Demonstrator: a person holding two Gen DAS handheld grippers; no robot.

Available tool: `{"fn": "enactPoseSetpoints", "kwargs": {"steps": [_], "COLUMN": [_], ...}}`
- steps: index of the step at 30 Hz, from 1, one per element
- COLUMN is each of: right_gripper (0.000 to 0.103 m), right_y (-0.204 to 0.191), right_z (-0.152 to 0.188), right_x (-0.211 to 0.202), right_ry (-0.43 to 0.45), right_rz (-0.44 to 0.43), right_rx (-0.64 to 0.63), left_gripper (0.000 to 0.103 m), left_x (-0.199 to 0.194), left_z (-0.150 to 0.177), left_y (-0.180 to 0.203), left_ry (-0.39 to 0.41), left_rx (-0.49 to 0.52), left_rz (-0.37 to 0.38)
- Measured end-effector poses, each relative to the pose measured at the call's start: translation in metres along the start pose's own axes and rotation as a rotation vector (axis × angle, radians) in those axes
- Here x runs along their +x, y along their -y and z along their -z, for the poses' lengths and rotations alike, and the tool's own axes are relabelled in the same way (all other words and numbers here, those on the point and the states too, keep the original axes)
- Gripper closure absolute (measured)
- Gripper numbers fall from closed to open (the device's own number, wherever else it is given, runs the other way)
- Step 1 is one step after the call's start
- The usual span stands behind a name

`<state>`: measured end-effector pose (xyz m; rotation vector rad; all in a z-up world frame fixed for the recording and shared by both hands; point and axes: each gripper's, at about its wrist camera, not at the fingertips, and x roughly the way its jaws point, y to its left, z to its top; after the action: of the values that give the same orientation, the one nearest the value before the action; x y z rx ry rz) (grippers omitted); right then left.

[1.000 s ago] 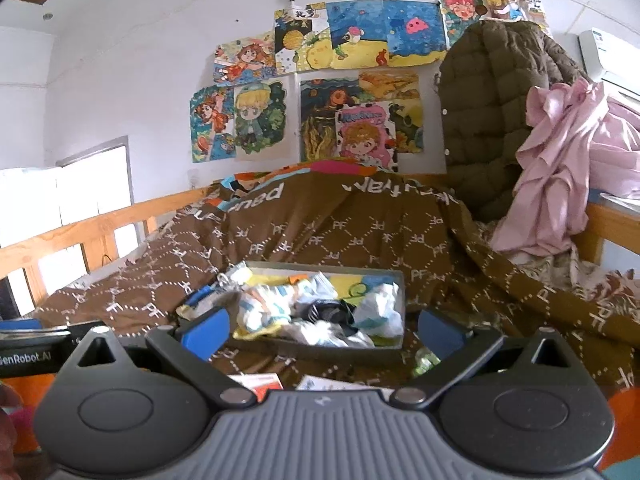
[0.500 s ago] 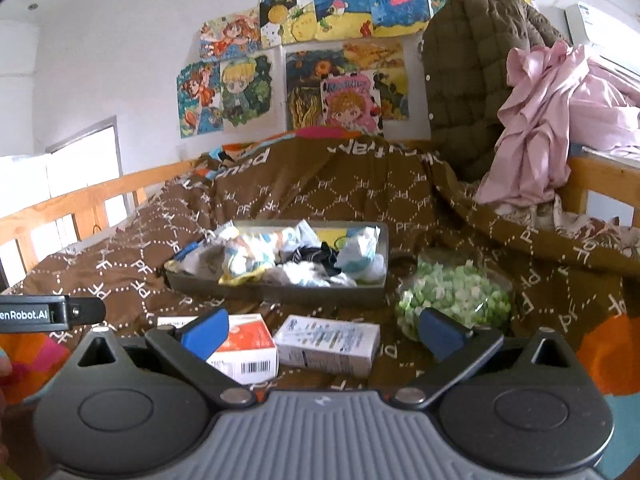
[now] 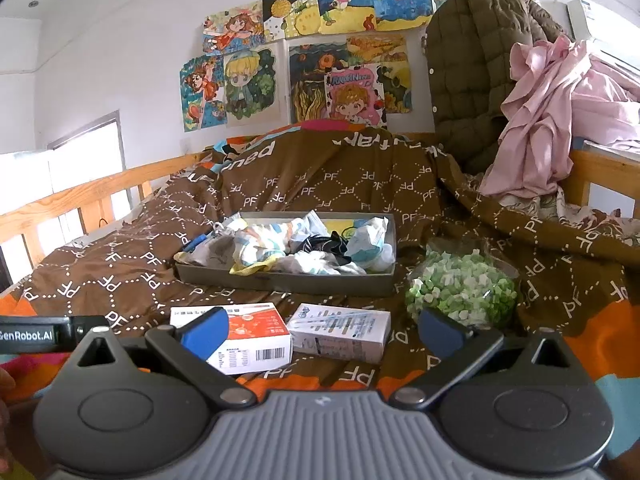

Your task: Organize soft objects

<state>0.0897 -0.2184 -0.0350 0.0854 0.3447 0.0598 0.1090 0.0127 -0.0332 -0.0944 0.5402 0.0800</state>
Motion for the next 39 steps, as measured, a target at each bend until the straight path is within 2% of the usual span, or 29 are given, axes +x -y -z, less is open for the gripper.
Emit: {"fn": "enactPoseSetpoints", "kwargs": {"steps": [10,20,27,30,36,39], "right_gripper": [0.0,0.0,0.0,0.0,0.0,0.0], "right_y": [-0.003,-0.001,-0.001,-0.002,0.0,-0.002], "right_z": [-0.001,0.006,0.011,0.013,0.018,0.021], "right_x": [-0.016,-0.017,-0.012,-0.009,-0.001,0.002], "right_ry": [0.017,-0.016,-0.021,-0.027,-0.05,-0.057], "right_rz": [0.015,0.045,0.042,0.046,0.088,0.083], "right_rx": [0.002,-0.004,0.007,0.02,0.065,0.061], "left_gripper": [0.001,0.001,0.001,0.001,0.001,0.001], "left_x": [-0.016,-0.019,-0.022,-0.019,-0.013,-0.011], "left_z": [0.001,0.005,0.008,0.01,0.009,0.009], "left_y": [0.001,0.003,0.011,0.014,0.004,0.0], "left_ry": [0.051,0.038,0.096,0.077,0.023,0.011], "left_rx": [0.039,0.06,0.162,0.192,0.127,0.092], "left_rz": [0.016,0.034,-0.029,-0.039,-0.047,-0.058]}}
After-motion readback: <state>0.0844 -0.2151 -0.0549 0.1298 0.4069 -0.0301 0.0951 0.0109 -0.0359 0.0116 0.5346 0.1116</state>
